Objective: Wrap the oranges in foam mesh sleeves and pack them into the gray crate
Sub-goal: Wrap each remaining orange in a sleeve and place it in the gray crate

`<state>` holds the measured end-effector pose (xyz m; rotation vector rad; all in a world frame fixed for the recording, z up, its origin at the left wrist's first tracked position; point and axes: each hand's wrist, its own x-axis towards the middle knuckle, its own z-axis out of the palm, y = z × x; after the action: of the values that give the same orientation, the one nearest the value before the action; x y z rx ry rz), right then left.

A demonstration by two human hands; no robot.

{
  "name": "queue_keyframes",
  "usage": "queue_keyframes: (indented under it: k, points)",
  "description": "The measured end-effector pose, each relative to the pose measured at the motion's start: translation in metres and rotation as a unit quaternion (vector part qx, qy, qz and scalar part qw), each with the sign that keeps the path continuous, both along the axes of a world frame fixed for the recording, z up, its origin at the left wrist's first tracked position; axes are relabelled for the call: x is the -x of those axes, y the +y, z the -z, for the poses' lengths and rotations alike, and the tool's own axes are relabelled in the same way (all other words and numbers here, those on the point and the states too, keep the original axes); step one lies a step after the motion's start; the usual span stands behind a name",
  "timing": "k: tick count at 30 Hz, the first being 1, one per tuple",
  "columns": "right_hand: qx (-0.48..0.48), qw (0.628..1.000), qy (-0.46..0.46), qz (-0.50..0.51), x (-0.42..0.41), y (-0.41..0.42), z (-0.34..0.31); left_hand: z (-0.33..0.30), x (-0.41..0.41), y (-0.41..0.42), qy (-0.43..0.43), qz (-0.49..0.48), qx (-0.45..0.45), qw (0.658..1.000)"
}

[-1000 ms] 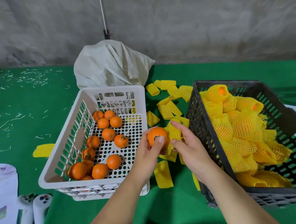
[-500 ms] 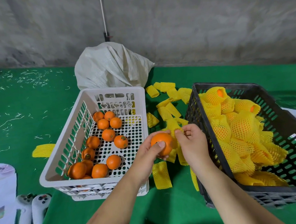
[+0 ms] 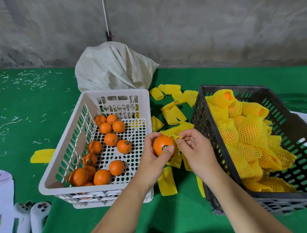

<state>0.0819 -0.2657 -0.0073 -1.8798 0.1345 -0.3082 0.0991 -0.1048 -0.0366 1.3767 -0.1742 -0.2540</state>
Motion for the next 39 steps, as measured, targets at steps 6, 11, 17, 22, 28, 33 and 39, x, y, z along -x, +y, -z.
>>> queue_keyframes:
  k: [6, 11, 17, 22, 28, 33, 39]
  points:
    - [0.053, 0.998, -0.020, -0.014, 0.013, 0.002, -0.009, 0.003, 0.001, 0.000, -0.035, 0.037, -0.033, 0.998]
    - [0.111, 0.989, -0.071, -0.067, 0.020, 0.014, -0.016, 0.004, -0.002, 0.000, 0.000, -0.015, 0.028, 0.999]
    - [0.102, 0.993, -0.048, -0.046, 0.015, 0.014, -0.002, 0.011, -0.006, 0.004, 0.013, 0.048, 0.007, 0.999]
    - [0.077, 0.996, -0.038, -0.017, 0.013, 0.001, -0.003, 0.008, -0.002, 0.000, -0.016, 0.003, 0.017, 1.000]
    - [0.073, 0.994, -0.071, 0.034, 0.018, 0.004, -0.007, 0.009, -0.002, -0.003, -0.065, -0.060, -0.002, 0.996]
    - [0.123, 0.983, -0.130, 0.034, 0.021, 0.005, -0.014, 0.011, -0.001, -0.004, -0.101, -0.085, -0.059, 0.989]
    - [0.157, 0.979, -0.129, -0.023, 0.022, 0.016, -0.005, 0.007, -0.002, -0.001, -0.069, -0.093, 0.022, 0.993]
